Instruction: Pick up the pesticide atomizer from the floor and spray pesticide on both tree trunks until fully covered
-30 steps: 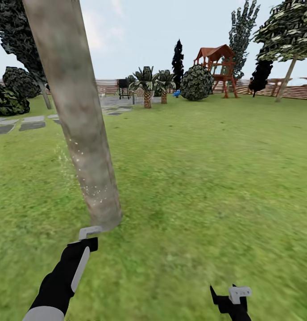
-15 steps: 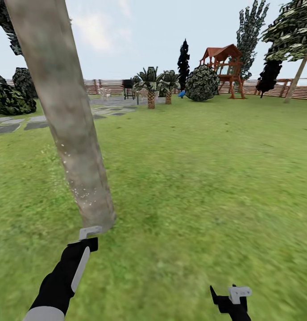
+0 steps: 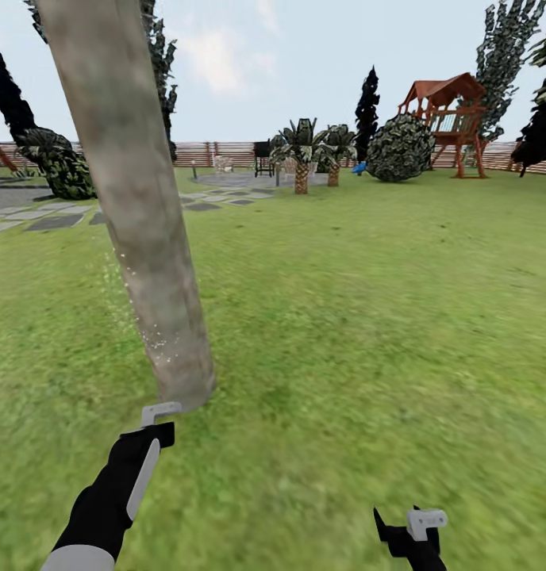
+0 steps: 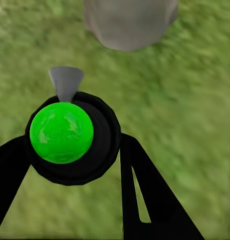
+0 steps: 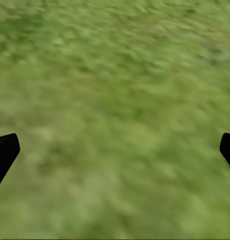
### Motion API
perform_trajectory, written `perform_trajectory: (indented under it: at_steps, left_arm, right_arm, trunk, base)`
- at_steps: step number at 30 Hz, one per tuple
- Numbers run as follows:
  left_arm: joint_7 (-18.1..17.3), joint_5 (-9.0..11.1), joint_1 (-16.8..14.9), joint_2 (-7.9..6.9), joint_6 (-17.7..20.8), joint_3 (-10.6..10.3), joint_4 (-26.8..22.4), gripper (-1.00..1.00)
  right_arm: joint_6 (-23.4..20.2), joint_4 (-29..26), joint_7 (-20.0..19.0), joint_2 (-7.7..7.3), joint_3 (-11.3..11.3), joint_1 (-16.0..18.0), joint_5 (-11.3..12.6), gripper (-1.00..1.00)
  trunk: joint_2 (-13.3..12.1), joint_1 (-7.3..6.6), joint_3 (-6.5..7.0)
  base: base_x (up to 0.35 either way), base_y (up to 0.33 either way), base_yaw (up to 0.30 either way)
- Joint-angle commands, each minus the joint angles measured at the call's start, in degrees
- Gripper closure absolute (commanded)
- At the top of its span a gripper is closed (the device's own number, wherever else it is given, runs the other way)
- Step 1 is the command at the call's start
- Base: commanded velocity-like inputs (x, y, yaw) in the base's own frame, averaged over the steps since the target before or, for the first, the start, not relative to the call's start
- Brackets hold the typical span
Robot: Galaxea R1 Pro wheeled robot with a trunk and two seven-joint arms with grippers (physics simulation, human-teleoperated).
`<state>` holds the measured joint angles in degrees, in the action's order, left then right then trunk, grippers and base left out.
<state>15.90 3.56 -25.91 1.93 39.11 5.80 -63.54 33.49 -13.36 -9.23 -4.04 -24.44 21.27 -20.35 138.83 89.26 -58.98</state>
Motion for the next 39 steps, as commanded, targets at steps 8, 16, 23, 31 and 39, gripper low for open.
perform_trajectory:
  at_steps: [8, 16, 23, 31, 39]
  left_arm:
    - [-0.08, -0.01, -0.01, 0.00, 0.01, -0.01, 0.00, 1.00]
    - [-0.08, -0.04, 0.01, 0.00, 0.01, -0.04, 0.00, 1.00]
    - [-0.10, -0.04, -0.01, 0.00, 0.01, -0.05, 0.00, 1.00]
    - [-0.08, -0.04, 0.00, 0.00, 0.01, -0.03, 0.00, 1.00]
    - [0.03, -0.04, -0.01, 0.00, 0.01, -0.06, 0.00, 1.00]
  right_arm:
    - [0.01, 0.00, 0.00, 0.00, 0.00, 0.00, 0.02, -1.00]
    - [0.08, 0.00, 0.03, -0.08, -0.07, 0.00, -0.04, -1.00]
    - [0.09, 0.00, 0.07, -0.09, -0.08, 0.00, -0.04, -1.00]
    - [0.09, -0.09, 0.00, 0.00, -0.08, 0.00, 0.04, -1.00]
    - [0.09, 0.00, 0.00, 0.00, -0.04, 0.00, 0.04, -1.00]
  trunk:
    - [0.00, 0.00, 0.00]
    - [0.00, 0.00, 0.00]
    - [0.00, 0.00, 0.00]
    - [0.00, 0.00, 0.04]
    - [0.00, 0.00, 0.23]
  base:
    - [0.151, -0.257, 0.274]
    - [0.166, -0.250, 0.114]
    - [0.166, -0.250, 0.001]
    - [0.159, -0.251, 0.077]
    - [0.046, -0.266, 0.264]
